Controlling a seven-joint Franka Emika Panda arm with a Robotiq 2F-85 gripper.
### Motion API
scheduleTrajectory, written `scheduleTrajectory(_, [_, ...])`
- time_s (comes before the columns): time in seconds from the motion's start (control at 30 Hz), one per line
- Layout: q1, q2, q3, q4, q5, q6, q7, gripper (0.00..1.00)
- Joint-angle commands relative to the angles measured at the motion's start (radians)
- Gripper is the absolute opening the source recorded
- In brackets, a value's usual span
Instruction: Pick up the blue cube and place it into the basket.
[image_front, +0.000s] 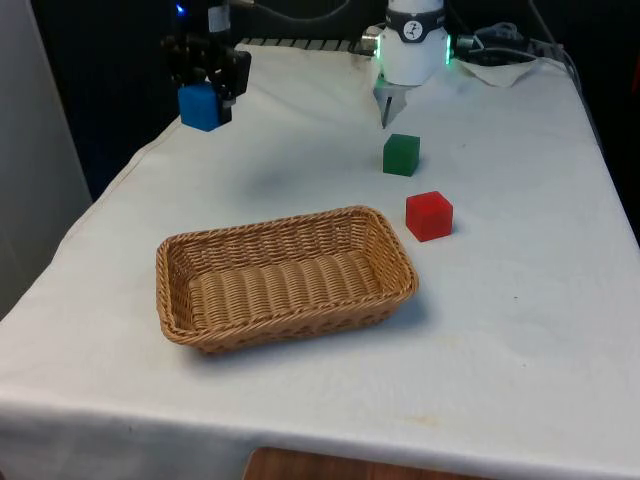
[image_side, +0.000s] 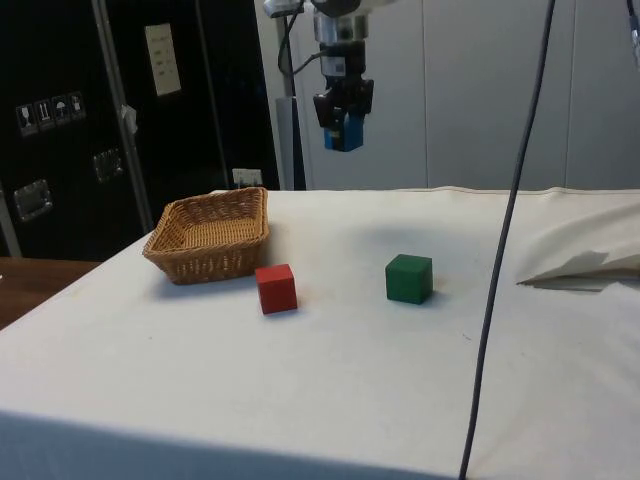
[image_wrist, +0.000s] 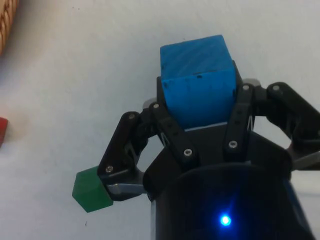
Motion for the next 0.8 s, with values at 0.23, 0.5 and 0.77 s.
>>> scheduleTrajectory(0.23, [-0.004,0.041,0.018,0.062,0.009,-0.030,-0.036,0.01])
scheduleTrajectory(0.5, [-0.005,0.066,0.026,0.097,0.015,-0.040,-0.070,0.01])
scheduleTrajectory(0.77, [-0.005,0.096,0.035,0.142,0.019,-0.054,-0.114,0.01])
